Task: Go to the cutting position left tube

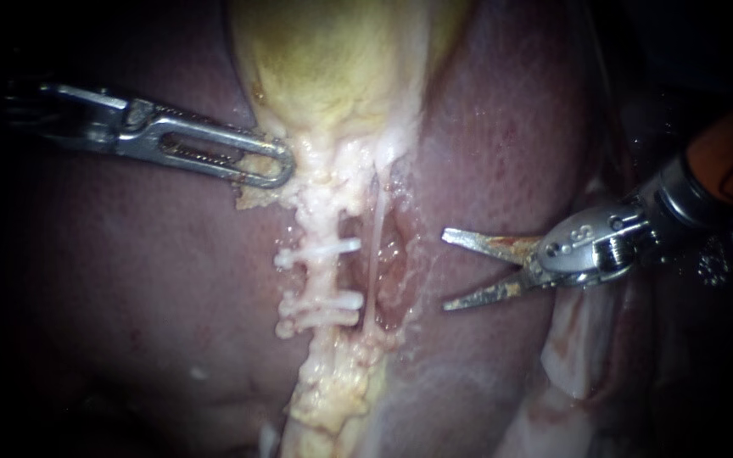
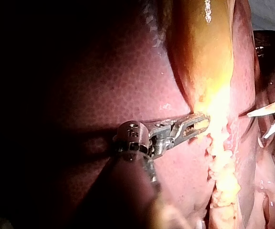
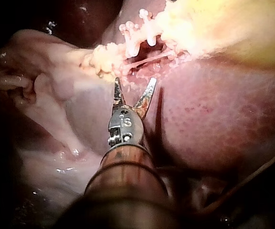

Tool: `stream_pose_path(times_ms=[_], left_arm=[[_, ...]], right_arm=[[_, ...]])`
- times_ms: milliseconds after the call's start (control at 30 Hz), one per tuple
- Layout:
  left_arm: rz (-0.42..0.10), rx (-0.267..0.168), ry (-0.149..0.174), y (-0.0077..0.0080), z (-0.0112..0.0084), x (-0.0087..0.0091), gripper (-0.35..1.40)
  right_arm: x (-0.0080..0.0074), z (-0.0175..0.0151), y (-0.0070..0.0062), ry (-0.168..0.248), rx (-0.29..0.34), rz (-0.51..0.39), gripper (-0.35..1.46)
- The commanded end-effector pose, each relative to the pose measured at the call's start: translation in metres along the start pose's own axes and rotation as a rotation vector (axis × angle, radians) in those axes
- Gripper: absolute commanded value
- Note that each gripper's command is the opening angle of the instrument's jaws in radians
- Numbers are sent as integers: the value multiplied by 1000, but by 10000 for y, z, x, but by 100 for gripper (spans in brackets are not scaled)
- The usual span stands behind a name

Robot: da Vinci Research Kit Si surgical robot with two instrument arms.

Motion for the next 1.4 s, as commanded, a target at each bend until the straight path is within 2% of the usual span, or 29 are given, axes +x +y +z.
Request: stream_pose_path(times_ms=[33,233,333,433,600,700,800,967,1133,1400], left_arm=[[0,-1,-1,1,-1,0,-35],[-11,-23,-10,23,-36,9,-35],[3,-33,18,35,-55,18,-35],[8,-37,31,46,-64,24,-35],[7,-37,35,50,-63,23,-35],[8,-38,35,49,-63,23,-35],[7,-38,35,49,-63,23,-35],[8,-37,35,49,-62,22,-35],[8,-36,36,49,-61,21,-35],[9,-35,37,48,-59,20,-35]], right_arm=[[0,0,0,1,2,0,145],[0,1,0,2,4,0,145],[1,1,-1,3,7,0,145],[3,2,-2,6,15,0,145],[11,10,-8,18,59,1,145],[18,20,-13,49,99,1,145],[24,34,-18,87,134,38,143],[30,62,-21,117,184,100,143],[26,86,-17,138,222,137,145],[2,108,-4,137,262,165,145]])
